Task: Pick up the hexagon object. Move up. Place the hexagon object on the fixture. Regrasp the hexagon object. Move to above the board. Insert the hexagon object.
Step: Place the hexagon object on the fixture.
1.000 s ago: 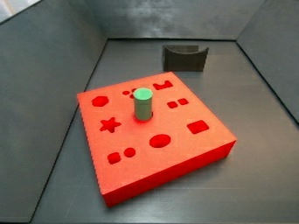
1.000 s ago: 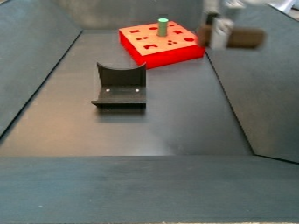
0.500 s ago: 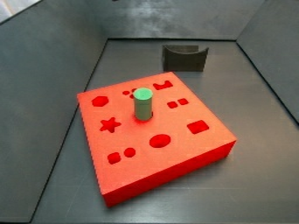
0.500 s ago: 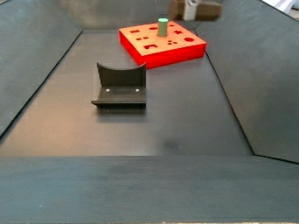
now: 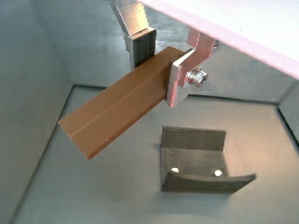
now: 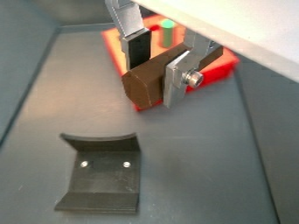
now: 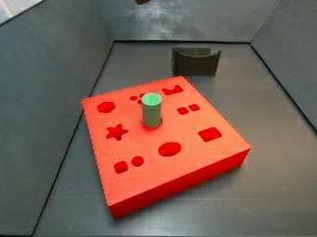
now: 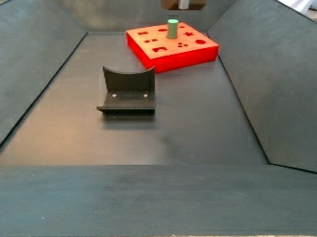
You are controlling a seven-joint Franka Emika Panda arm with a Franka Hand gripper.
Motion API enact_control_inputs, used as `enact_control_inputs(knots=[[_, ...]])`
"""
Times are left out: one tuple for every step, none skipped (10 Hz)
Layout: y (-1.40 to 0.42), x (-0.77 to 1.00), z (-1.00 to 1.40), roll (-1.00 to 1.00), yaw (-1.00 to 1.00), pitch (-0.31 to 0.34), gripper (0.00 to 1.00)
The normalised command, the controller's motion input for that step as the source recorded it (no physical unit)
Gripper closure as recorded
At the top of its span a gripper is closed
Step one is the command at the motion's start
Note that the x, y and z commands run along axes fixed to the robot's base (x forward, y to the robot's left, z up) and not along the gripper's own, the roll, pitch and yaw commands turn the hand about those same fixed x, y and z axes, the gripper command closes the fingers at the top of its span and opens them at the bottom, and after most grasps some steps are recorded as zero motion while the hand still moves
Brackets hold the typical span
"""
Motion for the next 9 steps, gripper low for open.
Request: enact_control_inputs(knots=[[-0.14, 1.00, 0.04, -0.16, 1.00, 0.077, 1.00], [-0.12, 1.00, 0.04, -0.17, 1.00, 0.086, 1.00], [0.72, 1.00, -0.45, -0.86, 1.00, 0.196, 1.00], [0.77, 1.00, -0.47, -0.96, 1.00, 0.221, 1.00], [0.67, 1.00, -0.36, -1.00, 0.95, 0.219, 1.00], [0.51, 1.00, -0.24, -1.00, 0.85, 0.232, 1.00], [0.35, 0.96, -0.17, -1.00, 0.77, 0.264, 1.00], [0.20, 0.87, -0.11, -1.00, 0.67, 0.305, 1.00], [0.14, 0.79, -0.06, -1.00, 0.59, 0.349, 1.00]])
